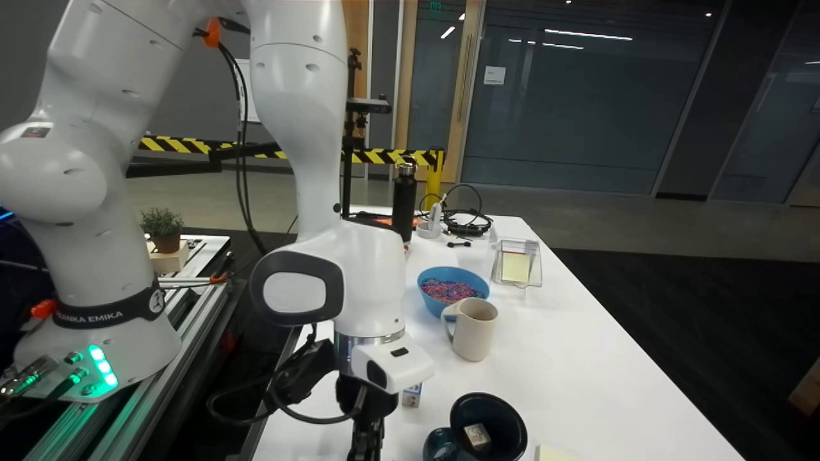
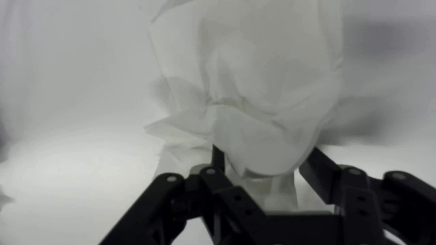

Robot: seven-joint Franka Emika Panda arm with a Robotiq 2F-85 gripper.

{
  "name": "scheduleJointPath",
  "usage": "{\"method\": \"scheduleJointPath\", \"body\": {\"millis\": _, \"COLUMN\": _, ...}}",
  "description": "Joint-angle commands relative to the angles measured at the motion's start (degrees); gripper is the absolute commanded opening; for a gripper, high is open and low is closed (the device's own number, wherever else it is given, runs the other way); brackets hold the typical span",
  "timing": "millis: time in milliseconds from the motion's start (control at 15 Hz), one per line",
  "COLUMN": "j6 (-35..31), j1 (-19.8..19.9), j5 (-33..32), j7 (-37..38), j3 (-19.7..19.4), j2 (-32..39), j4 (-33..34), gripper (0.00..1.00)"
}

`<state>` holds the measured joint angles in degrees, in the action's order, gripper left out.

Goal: Use the paper towel to wipe the surface

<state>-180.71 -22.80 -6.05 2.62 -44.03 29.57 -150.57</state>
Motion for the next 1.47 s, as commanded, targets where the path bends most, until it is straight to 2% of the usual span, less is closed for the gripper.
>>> {"method": "scheduleJointPath", "body": {"millis": 0, "j6": 1.4, "j1": -3.8, "j5": 0.4, "j7": -0.7, "j3": -3.4, "j2": -1.6, "j4": -2.0, "gripper": 0.93}}
{"method": "scheduleJointPath", "body": {"millis": 133, "j6": 1.4, "j1": -6.1, "j5": 0.1, "j7": -1.2, "j3": -5.6, "j2": -3.1, "j4": -3.6, "gripper": 1.0}}
{"method": "scheduleJointPath", "body": {"millis": 333, "j6": 2.2, "j1": -11.4, "j5": -0.3, "j7": -1.9, "j3": -11.0, "j2": -6.1, "j4": -6.2, "gripper": 1.0}}
{"method": "scheduleJointPath", "body": {"millis": 533, "j6": 4.6, "j1": -17.6, "j5": -1.3, "j7": -3.5, "j3": -18.2, "j2": -10.9, "j4": -8.3, "gripper": 1.0}}
{"method": "scheduleJointPath", "body": {"millis": 667, "j6": 7.5, "j1": -22.8, "j5": -2.4, "j7": -4.4, "j3": -24.3, "j2": -14.1, "j4": -8.7, "gripper": 1.0}}
{"method": "scheduleJointPath", "body": {"millis": 733, "j6": 10.6, "j1": -24.4, "j5": -2.8, "j7": -4.4, "j3": -26.1, "j2": -15.5, "j4": -6.8, "gripper": 1.0}}
{"method": "scheduleJointPath", "body": {"millis": 933, "j6": 16.8, "j1": -34.2, "j5": -3.1, "j7": -4.8, "j3": -35.1, "j2": -18.6, "j4": -6.0, "gripper": 1.0}}
{"method": "scheduleJointPath", "body": {"millis": 1067, "j6": 21.2, "j1": -39.6, "j5": -2.8, "j7": -4.5, "j3": -39.0, "j2": -19.7, "j4": -4.4, "gripper": 1.0}}
{"method": "scheduleJointPath", "body": {"millis": 1400, "j6": 29.8, "j1": -51.0, "j5": -1.4, "j7": -4.7, "j3": -45.8, "j2": -22.3, "j4": -0.2, "gripper": 1.0}}
